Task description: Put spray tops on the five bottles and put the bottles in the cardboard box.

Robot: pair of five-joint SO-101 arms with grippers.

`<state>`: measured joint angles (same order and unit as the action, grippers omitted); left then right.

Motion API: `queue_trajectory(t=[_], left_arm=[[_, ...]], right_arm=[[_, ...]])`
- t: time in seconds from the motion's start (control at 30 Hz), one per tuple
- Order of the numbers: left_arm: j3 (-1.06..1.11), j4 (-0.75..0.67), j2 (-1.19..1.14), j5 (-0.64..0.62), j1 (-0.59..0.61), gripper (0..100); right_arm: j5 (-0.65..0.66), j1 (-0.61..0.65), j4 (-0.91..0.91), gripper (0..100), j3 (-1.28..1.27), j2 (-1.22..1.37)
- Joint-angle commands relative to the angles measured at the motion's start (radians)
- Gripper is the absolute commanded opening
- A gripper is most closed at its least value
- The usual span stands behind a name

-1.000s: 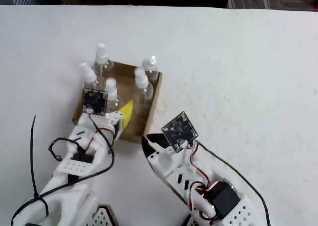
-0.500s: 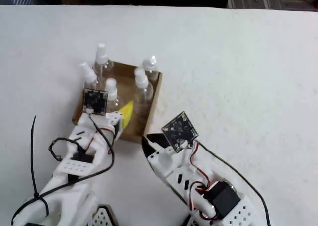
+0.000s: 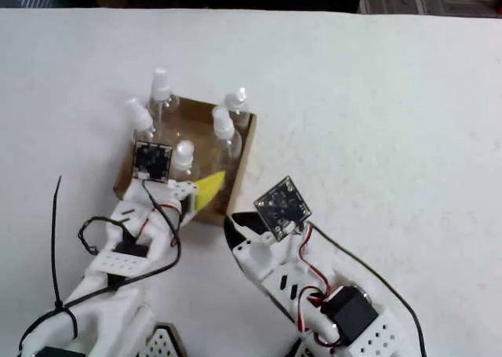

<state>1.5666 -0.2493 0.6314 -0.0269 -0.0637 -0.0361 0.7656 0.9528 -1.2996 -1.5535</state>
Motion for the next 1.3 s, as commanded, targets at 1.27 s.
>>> queue_trajectory(t=[1.27], left_arm=[[-0.049,0.562,0.579,0.043,0.008,38]], right_arm=[[0.074,-0.01,-0.036,1.6,-0.015,-0.016]])
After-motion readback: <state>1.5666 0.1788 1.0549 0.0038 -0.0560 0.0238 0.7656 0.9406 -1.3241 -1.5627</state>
